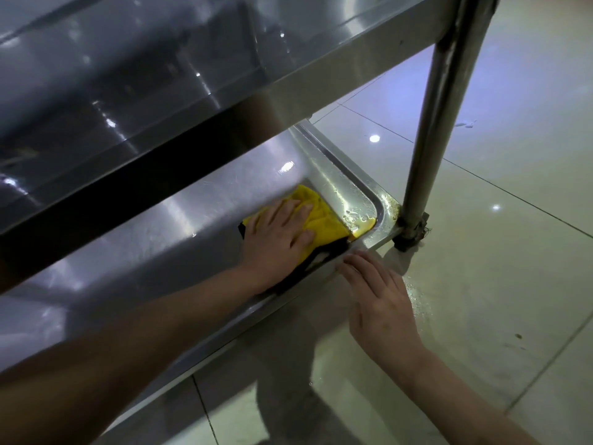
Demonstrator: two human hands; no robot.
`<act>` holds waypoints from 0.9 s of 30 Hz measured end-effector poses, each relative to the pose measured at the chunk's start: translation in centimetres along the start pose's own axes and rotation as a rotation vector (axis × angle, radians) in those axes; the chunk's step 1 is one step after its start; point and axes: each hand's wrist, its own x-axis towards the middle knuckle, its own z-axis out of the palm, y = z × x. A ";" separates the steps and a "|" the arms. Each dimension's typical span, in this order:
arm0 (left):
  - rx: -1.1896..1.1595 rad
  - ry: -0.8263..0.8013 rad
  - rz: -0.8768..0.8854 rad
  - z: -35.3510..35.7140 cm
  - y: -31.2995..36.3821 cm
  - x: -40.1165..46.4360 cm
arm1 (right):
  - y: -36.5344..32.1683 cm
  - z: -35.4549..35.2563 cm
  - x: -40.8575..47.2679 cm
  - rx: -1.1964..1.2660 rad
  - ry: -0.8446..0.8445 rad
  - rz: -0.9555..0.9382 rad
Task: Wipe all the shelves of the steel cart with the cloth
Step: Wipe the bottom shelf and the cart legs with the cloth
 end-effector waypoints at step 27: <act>-0.048 0.040 0.053 0.6 0.9 -3.7 | 4.1 -7.5 7.4 0.114 0.567 0.195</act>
